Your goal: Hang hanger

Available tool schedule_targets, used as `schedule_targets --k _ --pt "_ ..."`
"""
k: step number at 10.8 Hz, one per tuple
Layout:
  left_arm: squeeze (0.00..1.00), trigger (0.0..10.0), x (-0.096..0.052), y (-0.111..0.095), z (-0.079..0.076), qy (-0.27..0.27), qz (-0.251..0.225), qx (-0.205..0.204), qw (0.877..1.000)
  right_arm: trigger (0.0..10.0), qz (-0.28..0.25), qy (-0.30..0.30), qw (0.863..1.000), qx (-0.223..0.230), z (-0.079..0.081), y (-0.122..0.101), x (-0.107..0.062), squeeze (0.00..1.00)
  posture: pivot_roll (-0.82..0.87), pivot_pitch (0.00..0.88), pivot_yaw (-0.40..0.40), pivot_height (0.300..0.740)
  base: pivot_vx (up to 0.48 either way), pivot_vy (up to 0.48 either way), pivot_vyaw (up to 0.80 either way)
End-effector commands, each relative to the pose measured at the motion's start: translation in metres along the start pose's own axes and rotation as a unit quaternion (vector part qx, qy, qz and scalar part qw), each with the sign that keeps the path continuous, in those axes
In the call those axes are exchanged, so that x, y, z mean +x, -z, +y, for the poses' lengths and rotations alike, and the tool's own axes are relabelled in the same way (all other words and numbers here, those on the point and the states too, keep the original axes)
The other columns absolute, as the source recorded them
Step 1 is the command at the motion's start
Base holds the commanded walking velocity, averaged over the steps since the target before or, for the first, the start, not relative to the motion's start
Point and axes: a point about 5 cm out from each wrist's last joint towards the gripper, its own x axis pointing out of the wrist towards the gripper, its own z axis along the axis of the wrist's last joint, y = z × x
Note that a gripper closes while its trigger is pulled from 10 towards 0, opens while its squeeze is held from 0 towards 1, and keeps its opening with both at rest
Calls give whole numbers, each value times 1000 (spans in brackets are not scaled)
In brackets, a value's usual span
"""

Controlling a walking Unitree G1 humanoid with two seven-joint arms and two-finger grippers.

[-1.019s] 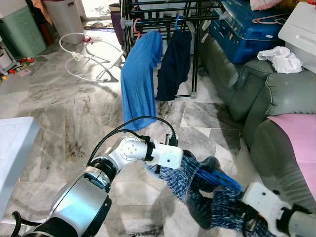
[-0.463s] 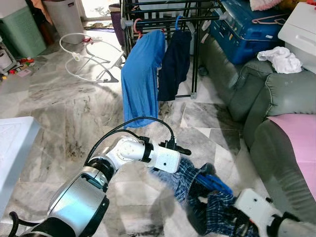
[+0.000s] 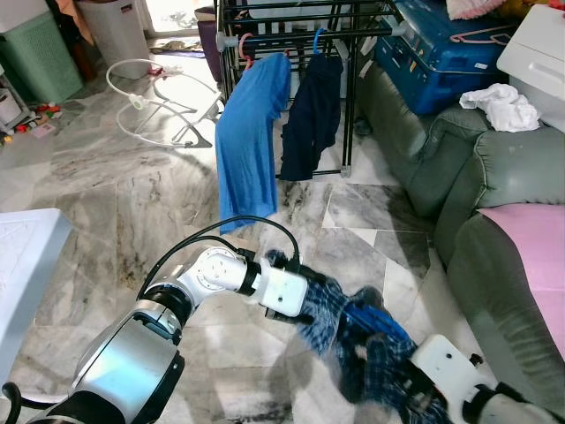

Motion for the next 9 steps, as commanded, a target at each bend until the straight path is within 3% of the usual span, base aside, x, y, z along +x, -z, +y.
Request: schedule_targets --k 1,2,3,4,5,6,7,8,9 --pt "1000 10000 -2 7 1 -48 -1 -58 997 0 -5 35 999 15 -5 0 0 0 -134 71 30 740 0 0 0" --pt "1000 10000 -3 8 4 -85 -8 -89 992 0 -4 41 999 27 -2 1 2 0 -137 68 32 740 0 0 0" --pt "1000 10000 -3 11 9 -145 -25 -152 977 0 0 50 998 40 3 4 4 0 -137 66 32 740 0 0 0" --pt "1000 10000 -3 13 10 -170 -35 -187 967 0 1 56 997 47 6 6 6 0 -139 62 32 740 0 0 0" --pt "1000 10000 -2 18 10 -223 -47 -244 943 0 3 79 995 67 7 9 7 0 -135 58 30 740 0 0 0" --pt "1000 10000 -4 27 13 -324 -32 -305 895 0 3 126 988 89 5 11 9 0 -133 51 27 740 0 0 0" --pt "1000 10000 -6 32 16 -391 -8 -332 858 0 -18 175 981 78 0 2 8 0 -127 42 27 740 0 0 0" --pt "1000 10000 -11 39 19 -459 4 -381 803 0 -64 253 957 123 -8 -17 3 0 -121 32 27 740 0 0 0" --pt "1000 10000 -11 41 18 -508 18 -399 763 0 -95 328 920 191 -13 -25 -1 0 -117 17 26 740 0 0 0"
